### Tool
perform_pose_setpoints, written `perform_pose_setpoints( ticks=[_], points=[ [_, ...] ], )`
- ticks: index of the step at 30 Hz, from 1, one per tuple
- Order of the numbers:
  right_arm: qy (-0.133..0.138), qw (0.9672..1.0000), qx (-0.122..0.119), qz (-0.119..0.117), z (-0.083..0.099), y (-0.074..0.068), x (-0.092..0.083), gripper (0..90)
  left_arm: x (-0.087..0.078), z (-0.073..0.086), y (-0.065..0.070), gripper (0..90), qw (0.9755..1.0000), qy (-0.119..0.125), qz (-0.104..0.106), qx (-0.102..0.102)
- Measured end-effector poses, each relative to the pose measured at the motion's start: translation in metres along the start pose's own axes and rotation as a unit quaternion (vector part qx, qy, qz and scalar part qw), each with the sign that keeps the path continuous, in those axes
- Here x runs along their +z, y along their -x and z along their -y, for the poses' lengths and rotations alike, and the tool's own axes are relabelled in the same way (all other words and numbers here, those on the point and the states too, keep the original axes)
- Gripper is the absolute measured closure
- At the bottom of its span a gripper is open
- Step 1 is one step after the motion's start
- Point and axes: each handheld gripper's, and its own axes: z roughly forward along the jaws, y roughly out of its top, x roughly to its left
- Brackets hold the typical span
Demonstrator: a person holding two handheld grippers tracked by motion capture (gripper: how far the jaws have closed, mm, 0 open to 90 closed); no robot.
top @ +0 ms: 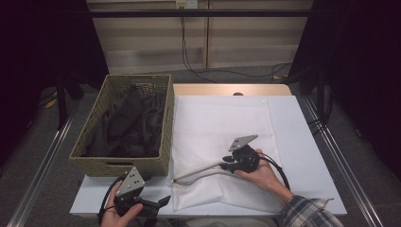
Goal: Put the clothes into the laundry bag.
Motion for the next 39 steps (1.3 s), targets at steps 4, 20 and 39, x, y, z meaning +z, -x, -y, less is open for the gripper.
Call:
perform_pose_setpoints(
  ticks=[4, 20, 39],
  points=[
    [-0.004, 1.0000, 0.004, 0.005, 0.005, 0.000, -0.005, 59.7, 0.000, 0.000, 0.000, 4.1, 1.0000, 0.000, 0.000, 0.001],
    [0.052, 0.9975, 0.036, -0.031, -0.005, -0.001, -0.030, 87.9, -0.001, -0.001, 0.001, 4.2, 1.0000, 0.006, 0.001, 0.000],
    [0.104, 0.9915, 0.057, -0.052, -0.021, 0.002, -0.055, 88.2, -0.007, 0.000, 0.002, 4.5, 0.9999, 0.014, -0.003, -0.001]
  ],
)
